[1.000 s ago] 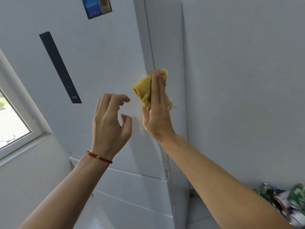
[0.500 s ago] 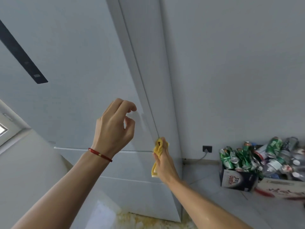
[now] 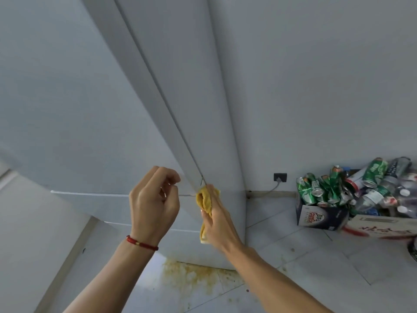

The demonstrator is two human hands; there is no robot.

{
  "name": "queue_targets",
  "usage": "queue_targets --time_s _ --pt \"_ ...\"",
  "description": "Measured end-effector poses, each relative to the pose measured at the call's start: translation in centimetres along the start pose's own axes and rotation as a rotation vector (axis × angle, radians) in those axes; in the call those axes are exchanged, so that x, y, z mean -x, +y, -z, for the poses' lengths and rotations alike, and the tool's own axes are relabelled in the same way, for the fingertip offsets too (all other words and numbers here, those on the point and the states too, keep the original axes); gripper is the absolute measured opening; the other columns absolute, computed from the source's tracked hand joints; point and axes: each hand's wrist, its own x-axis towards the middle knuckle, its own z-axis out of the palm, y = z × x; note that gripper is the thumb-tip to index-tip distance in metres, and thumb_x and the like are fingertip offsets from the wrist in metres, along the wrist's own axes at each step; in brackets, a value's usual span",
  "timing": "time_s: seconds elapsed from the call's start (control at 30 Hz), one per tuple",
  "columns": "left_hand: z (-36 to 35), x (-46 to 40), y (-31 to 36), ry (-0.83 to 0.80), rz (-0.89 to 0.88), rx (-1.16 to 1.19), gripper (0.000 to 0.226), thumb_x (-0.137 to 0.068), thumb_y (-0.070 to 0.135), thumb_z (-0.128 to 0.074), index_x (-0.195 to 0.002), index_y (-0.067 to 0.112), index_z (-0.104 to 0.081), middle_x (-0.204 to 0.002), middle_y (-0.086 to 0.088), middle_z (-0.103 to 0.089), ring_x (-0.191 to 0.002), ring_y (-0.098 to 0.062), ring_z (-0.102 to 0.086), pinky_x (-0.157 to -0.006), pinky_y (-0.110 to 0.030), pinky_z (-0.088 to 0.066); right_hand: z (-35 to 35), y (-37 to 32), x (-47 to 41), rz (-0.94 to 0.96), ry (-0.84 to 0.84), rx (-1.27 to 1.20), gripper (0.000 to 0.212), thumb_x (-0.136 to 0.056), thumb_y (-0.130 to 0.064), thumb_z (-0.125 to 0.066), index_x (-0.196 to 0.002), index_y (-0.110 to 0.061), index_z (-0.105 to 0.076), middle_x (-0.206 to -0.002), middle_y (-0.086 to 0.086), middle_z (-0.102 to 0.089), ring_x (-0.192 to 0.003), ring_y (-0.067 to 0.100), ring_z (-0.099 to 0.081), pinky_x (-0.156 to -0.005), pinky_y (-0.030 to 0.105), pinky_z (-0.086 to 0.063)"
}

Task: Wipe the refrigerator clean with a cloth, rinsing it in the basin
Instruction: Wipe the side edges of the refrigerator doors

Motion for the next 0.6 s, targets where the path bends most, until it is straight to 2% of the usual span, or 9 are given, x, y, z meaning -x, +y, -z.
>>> queue_targets --time_s 0.07,0.13,0.2,0.27,0.33,0.43,0.53,0.6 --pt "-0.2 0.0 0.2 0.001 0.025 -0.02 0.023 -0.073 -0.01 -0.048 -0.078 0.005 -0.065 -0.076 -0.001 -0.062 -0.066 -0.02 -0.057 -0.056 -0.041 -0.047 0.4 -2.9 -1.2 0.096 0.038 -0.055 0.069 -0.111 -0.02 -0.044 -0.165 -0.033 -0.003 -0.172 -0.02 -0.002 -0.158 0.002 -0.008 -0.129 0.027 -0.013" --pt "0.0 -0.2 0.7 0.028 0.035 -0.035 0.024 -0.074 -0.013 -0.048 -0.079 0.004 -0.065 -0.077 -0.002 -0.063 -0.068 -0.018 -0.058 -0.058 -0.038 -0.046 0.5 -5.6 -2.2 0.216 0.067 -0.052 0.069 -0.112 -0.021 -0.042 -0.166 -0.033 0.0 -0.173 -0.018 0.003 -0.159 0.003 -0.002 -0.129 0.027 -0.011" --pt "0.1 -0.5 1.2 0.044 0.048 -0.042 0.025 -0.074 -0.014 -0.049 -0.079 0.003 -0.065 -0.077 -0.002 -0.063 -0.07 -0.015 -0.058 -0.058 -0.035 -0.045 0.3 -5.1 -2.7 0.262 0.056 -0.063 0.071 -0.112 -0.022 -0.041 -0.165 -0.037 0.003 -0.174 -0.016 0.004 -0.161 0.012 -0.007 -0.13 0.041 -0.015" --pt "0.2 -0.4 1.8 0.05 0.065 -0.063 0.024 -0.074 -0.014 -0.049 -0.08 0.004 -0.065 -0.078 -0.002 -0.063 -0.071 -0.013 -0.058 -0.059 -0.032 -0.045 -0.1 -2.8 -1.8 0.174 0.033 -0.117 0.073 -0.111 -0.028 -0.041 -0.161 -0.051 0.007 -0.173 -0.018 0.002 -0.16 0.023 -0.018 -0.127 0.054 -0.026" --pt "-0.1 -0.1 1.9 0.05 0.087 -0.076 0.025 -0.074 -0.014 -0.048 -0.079 0.004 -0.064 -0.077 -0.001 -0.063 -0.071 -0.013 -0.058 -0.059 -0.032 -0.044 -0.3 -1.3 -1.2 0.054 0.006 -0.171 0.073 -0.111 -0.028 -0.041 -0.156 -0.061 0.006 -0.17 -0.028 0.005 -0.16 0.014 -0.014 -0.127 0.052 -0.025" --pt "-0.2 0.4 2.1 0.049 0.117 -0.106 0.029 -0.074 -0.02 -0.05 -0.079 0.005 -0.065 -0.076 -0.001 -0.063 -0.071 -0.012 -0.058 -0.059 -0.031 -0.045 0.5 -4.3 -1.9 0.082 -0.001 -0.226 0.07 -0.112 -0.022 -0.041 -0.161 -0.048 0.002 -0.168 -0.032 0.009 -0.158 0.0 0.0 -0.131 0.046 -0.011" --pt "-0.2 -0.1 2.3 0.078 0.139 -0.122 0.034 -0.074 -0.027 -0.052 -0.078 0.004 -0.065 -0.076 -0.002 -0.064 -0.071 -0.011 -0.059 -0.059 -0.028 -0.046 0.8 -6.8 -2.9 0.195 0.017 -0.225 0.068 -0.112 -0.022 -0.04 -0.164 -0.038 0.001 -0.17 -0.027 0.01 -0.158 0.0 0.006 -0.13 0.037 -0.007" --pt "-0.2 -0.6 2.4 0.083 0.146 -0.124 0.034 -0.073 -0.027 -0.052 -0.078 0.004 -0.065 -0.076 -0.002 -0.064 -0.071 -0.012 -0.059 -0.059 -0.03 -0.045 0.8 -4.8 -2.4 0.157 0.008 -0.209 0.068 -0.113 -0.025 -0.04 -0.164 -0.04 0.001 -0.169 -0.029 0.011 -0.159 0.004 0.002 -0.131 0.044 -0.013"
